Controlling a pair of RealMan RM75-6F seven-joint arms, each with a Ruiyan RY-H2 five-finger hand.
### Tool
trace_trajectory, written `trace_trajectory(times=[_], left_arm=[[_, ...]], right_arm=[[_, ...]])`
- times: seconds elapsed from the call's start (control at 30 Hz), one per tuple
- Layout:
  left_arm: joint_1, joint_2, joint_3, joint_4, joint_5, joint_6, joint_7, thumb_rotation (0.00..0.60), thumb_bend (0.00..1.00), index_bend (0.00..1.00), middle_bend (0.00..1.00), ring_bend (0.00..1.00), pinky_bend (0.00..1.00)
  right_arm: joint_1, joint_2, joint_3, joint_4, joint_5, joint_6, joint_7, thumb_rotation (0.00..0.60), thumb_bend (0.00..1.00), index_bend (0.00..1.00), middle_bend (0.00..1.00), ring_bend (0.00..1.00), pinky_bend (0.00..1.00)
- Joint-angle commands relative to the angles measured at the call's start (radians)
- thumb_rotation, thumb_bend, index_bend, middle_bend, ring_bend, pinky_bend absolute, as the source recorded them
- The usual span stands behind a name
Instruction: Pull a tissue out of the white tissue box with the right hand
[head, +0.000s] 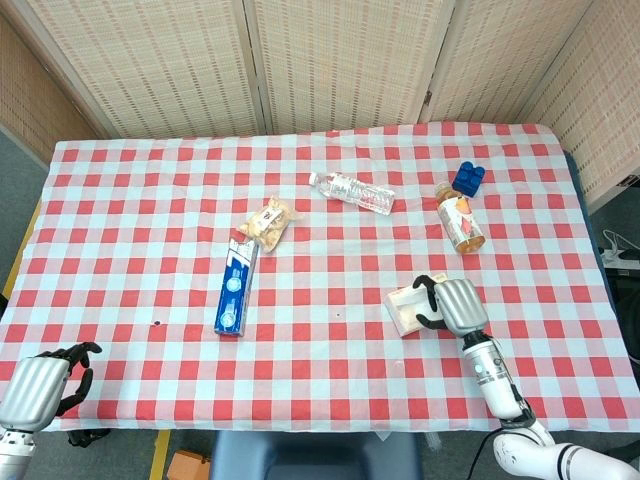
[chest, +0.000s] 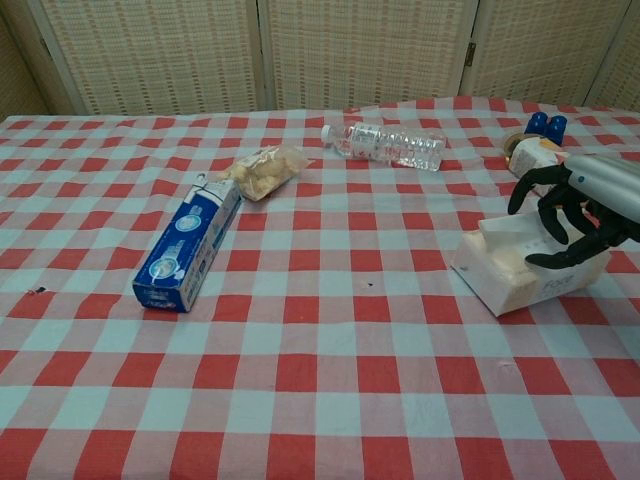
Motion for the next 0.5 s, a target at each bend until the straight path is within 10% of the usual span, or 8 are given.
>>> trace_trajectory(times=[0.03, 0.5], left_arm=[[0.0, 0.0, 0.0, 0.0, 0.001, 0.001, -0.001, 0.6, 0.54, 0.38, 0.51, 0.57, 0.61], [0.0, 0.001, 0.0, -0.001, 0.002, 0.0, 0.001, 0.6, 0.54, 0.38, 0.51, 0.57, 0.61]], right_arm=[[0.008, -0.012, -0.007, 0.017, 0.004, -0.008, -0.002, 0.6, 0.34, 0.5, 0.74, 0.78, 1.0], [-0.013, 0.019, 0.002, -0.023, 0.019, 0.072, -0.04, 0.6, 0.69, 0.7, 0.74, 0.79, 1.0]])
